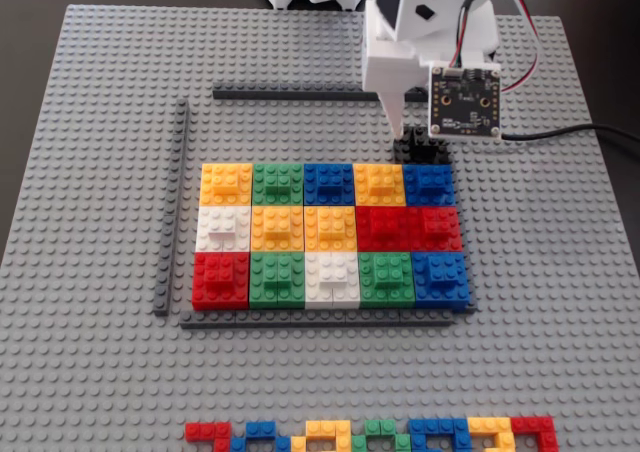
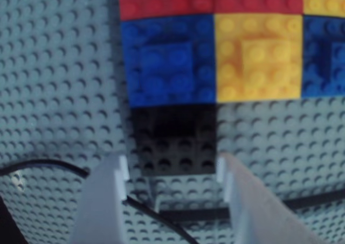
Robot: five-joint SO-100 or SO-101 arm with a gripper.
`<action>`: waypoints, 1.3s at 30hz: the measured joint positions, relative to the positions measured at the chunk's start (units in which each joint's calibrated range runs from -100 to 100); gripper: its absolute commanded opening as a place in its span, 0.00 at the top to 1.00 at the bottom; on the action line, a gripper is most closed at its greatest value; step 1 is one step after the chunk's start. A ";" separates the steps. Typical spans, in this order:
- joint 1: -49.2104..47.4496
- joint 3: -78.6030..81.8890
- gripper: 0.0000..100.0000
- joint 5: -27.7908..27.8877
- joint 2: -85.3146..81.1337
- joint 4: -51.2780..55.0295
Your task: Grab the cube and place it into the grid
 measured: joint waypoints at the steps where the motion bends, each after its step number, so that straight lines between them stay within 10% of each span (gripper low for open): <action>1: 0.07 -0.09 0.79 -0.15 0.00 0.34; 22: -0.07 -5.47 0.74 -0.20 -7.80 4.30; 30: 0.73 -5.47 0.98 1.37 -18.41 7.18; 39: 3.65 1.77 1.00 3.37 -36.81 8.45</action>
